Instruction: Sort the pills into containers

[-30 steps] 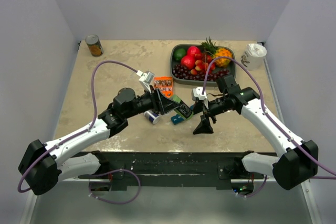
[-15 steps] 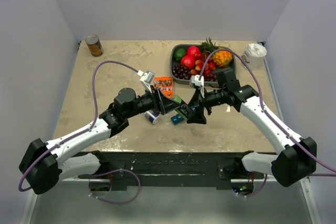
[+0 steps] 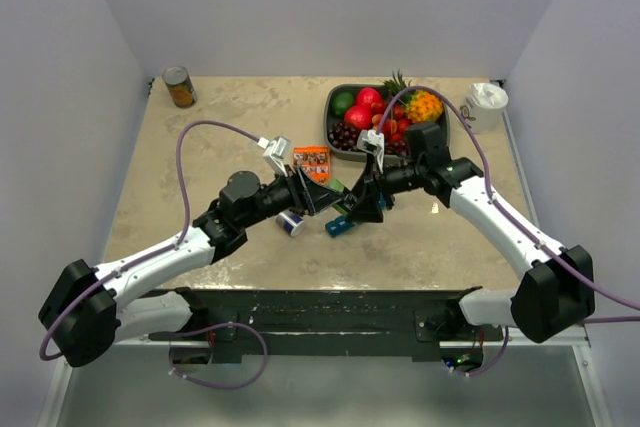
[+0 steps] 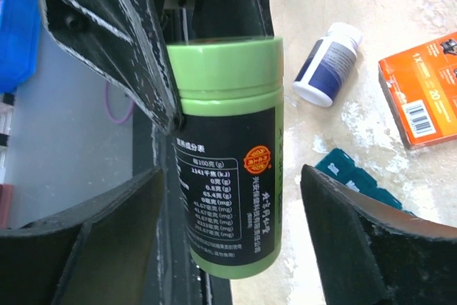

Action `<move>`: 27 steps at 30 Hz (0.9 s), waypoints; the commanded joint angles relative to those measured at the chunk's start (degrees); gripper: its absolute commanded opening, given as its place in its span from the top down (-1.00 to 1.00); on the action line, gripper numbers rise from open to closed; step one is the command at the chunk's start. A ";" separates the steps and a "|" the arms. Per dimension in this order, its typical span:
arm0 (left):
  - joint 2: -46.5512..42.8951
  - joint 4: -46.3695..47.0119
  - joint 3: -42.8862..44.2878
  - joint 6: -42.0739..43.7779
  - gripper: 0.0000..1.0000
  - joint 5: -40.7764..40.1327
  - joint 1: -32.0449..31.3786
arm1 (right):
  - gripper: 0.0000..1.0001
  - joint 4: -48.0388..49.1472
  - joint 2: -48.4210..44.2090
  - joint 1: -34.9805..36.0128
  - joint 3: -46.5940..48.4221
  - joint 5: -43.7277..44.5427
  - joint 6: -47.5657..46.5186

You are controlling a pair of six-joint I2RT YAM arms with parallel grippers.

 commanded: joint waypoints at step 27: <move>-22.26 -17.87 1.54 28.66 -0.99 -6.87 0.33 | 1.00 -12.83 -6.27 1.24 -1.30 5.36 -25.33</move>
